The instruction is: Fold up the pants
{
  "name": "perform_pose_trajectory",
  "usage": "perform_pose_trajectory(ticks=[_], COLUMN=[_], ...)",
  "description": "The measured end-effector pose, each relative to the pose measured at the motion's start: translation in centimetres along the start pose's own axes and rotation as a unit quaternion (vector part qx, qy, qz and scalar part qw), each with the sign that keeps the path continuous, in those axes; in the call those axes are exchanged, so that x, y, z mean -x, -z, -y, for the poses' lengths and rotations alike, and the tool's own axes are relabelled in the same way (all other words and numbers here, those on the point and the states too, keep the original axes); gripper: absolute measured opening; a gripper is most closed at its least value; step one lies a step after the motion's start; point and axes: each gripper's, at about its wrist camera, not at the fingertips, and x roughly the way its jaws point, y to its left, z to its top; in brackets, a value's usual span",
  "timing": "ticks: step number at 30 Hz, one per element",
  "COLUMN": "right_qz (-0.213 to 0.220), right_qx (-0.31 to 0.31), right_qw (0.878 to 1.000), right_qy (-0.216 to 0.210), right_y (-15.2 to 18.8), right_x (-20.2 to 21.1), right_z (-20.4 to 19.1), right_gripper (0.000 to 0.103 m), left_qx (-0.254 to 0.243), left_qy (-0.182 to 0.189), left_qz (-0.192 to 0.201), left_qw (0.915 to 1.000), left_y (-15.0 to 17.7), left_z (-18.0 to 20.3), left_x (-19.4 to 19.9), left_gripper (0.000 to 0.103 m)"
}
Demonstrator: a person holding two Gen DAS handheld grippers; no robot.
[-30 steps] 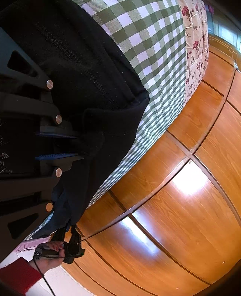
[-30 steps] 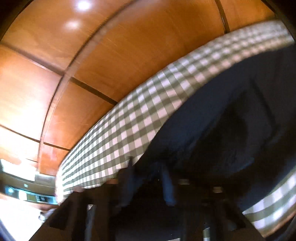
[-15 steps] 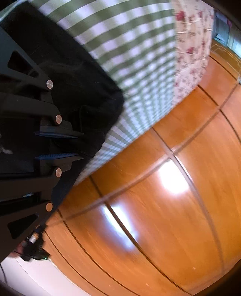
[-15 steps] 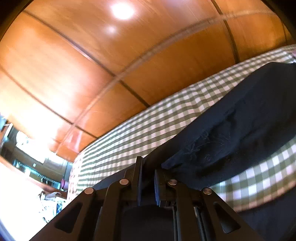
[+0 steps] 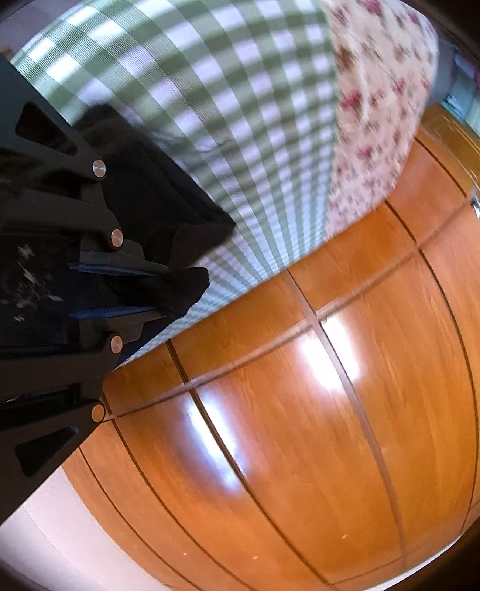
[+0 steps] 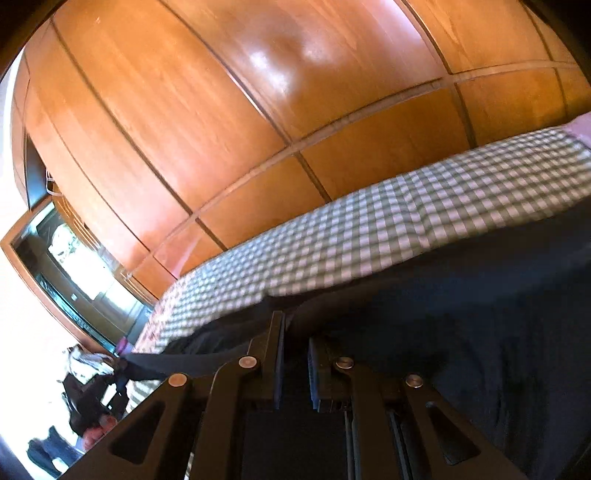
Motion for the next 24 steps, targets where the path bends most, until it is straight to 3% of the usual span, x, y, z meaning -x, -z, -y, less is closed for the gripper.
perform_pose_trajectory(ticks=[8,12,16,19,24], right_qz=[-0.043,-0.038,-0.04,-0.037,-0.024], right_qx=[-0.019,-0.015,-0.023,-0.051,-0.08], right_qw=[0.998,0.999,0.999,0.998,0.997], right_qy=[0.03,0.03,0.018,0.004,0.001], right_y=[6.0,6.7,6.6,6.6,5.7], right_x=[-2.4,-2.8,-2.3,-1.5,-0.2], right_z=[3.1,3.6,4.0,4.9,5.5], right_gripper=[0.011,0.011,0.012,0.014,0.026], left_qx=[0.046,0.055,0.079,0.097,0.112], left_qy=[-0.024,-0.02,-0.003,0.01,-0.002], left_qz=[-0.023,-0.017,-0.029,-0.041,-0.06], left_qw=[0.9984,0.9981,0.9964,0.9944,0.9919], left_y=[2.2,2.7,2.8,3.0,3.5], left_z=[-3.1,-2.7,-2.3,-2.4,-2.8], left_x=[0.1,0.4,1.5,2.2,1.4], left_gripper=[0.016,0.033,0.059,0.063,0.062])
